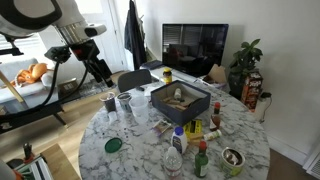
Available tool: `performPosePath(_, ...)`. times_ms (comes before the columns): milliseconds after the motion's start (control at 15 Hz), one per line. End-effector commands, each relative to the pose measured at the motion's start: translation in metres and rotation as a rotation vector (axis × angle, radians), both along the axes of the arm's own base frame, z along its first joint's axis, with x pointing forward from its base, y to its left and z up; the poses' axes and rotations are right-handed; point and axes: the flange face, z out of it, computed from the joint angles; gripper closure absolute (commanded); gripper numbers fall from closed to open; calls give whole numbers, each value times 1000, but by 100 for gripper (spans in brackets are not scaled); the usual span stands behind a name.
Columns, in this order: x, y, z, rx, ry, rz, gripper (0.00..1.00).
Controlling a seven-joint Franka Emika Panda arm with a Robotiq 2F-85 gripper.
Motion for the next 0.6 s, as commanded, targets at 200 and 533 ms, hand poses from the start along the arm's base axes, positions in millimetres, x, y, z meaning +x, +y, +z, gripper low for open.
performPosePath(200, 63, 23, -102, 157, 61, -193, 0)
performPosePath(533, 107, 22, -167, 176, 29, -428, 0)
